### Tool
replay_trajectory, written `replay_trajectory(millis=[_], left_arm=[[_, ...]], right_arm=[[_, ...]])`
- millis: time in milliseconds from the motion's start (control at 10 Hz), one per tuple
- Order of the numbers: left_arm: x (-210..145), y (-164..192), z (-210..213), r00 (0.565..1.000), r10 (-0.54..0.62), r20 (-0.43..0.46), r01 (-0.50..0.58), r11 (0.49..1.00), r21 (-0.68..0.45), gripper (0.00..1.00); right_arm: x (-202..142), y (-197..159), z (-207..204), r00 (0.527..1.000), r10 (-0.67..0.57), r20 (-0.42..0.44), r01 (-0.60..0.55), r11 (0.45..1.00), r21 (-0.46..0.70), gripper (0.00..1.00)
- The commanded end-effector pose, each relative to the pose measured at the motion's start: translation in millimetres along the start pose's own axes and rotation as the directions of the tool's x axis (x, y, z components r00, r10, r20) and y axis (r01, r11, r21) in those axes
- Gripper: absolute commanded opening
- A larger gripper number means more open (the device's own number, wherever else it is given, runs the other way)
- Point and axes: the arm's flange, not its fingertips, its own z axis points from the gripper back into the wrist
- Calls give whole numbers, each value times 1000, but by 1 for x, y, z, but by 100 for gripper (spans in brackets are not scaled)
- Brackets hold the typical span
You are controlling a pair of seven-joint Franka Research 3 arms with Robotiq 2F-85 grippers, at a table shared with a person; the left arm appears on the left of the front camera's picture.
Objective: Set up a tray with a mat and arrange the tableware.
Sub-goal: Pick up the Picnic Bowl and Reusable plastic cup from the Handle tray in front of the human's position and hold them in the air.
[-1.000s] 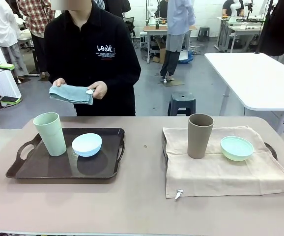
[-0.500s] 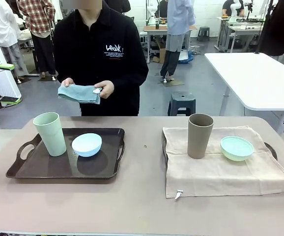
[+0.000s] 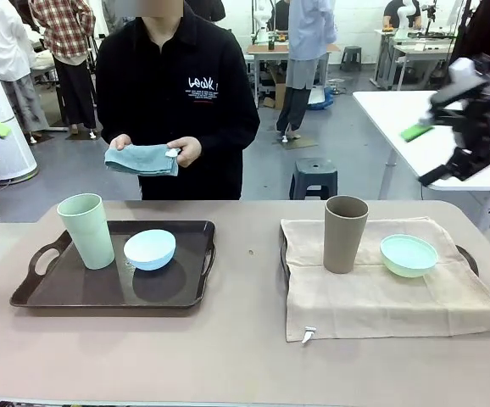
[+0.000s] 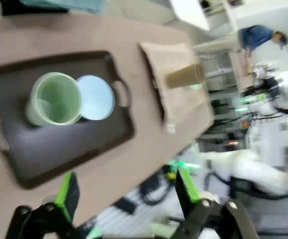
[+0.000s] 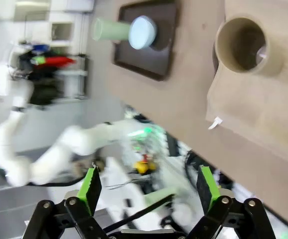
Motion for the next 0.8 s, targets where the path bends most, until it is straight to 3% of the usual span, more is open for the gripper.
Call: replay_trajectory(millis=[0, 100, 200, 300, 400, 500, 600, 700], left_arm=[[-1, -10, 20, 936, -352, 5, 310, 831, 462, 100], [3, -23, 46, 934, -325, 146, 251, 890, 380, 100], [6, -8, 19, 994, -110, -13, 111, 985, 129, 100], [6, -8, 19, 994, -110, -13, 111, 985, 129, 100], [8, -24, 47, 973, -230, 32, 215, 944, 251, 100], [24, 10, 40, 948, -317, -25, 318, 945, 80, 100], [46, 29, 33, 920, -373, -122, 376, 927, 7, 100], [68, 44, 24, 842, -514, -167, 506, 858, -91, 100]], right_arm=[[44, 23, -25, 992, 118, -35, -123, 950, -288, 100], [48, 43, -43, 980, 191, -58, -199, 941, -274, 100], [20, 31, -21, 996, 86, -24, -89, 985, -146, 100], [20, 31, -21, 996, 86, -24, -89, 985, -146, 100], [39, 57, -46, 984, 169, -61, -179, 956, -233, 100], [36, 59, -37, 997, 78, 14, -72, 966, -246, 100], [52, 85, -59, 996, 81, 23, -72, 961, -268, 100], [80, 111, -96, 996, 88, -12, -88, 954, -286, 100]])
